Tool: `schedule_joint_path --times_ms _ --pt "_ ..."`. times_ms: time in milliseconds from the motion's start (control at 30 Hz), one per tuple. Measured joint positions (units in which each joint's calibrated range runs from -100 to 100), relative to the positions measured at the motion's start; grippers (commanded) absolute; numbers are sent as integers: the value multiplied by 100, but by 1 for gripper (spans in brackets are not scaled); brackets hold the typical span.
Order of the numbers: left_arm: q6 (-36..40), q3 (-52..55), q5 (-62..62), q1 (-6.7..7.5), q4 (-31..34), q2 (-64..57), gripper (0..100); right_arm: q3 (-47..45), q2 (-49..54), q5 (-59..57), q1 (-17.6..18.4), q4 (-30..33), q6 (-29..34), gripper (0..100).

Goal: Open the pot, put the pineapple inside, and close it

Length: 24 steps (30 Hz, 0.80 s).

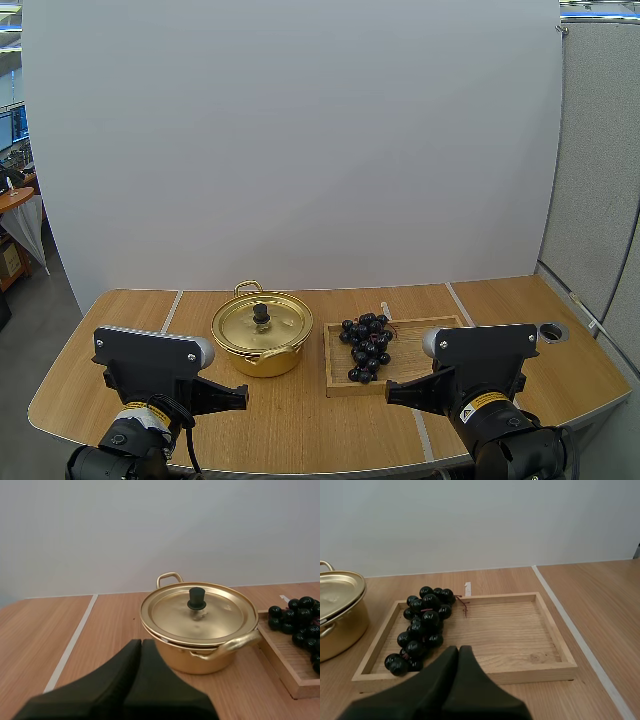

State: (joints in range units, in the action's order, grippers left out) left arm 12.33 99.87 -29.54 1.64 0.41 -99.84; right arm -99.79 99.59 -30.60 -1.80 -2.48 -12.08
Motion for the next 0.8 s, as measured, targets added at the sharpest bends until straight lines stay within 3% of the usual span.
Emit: schedule_joint_path --times_ms 600,800 --pt "200 0 -38 0 0 0 0 0 0 -54 0 34 0 0" --pt "210 0 -38 -102 0 0 0 0 0 -54 0 34 0 0"
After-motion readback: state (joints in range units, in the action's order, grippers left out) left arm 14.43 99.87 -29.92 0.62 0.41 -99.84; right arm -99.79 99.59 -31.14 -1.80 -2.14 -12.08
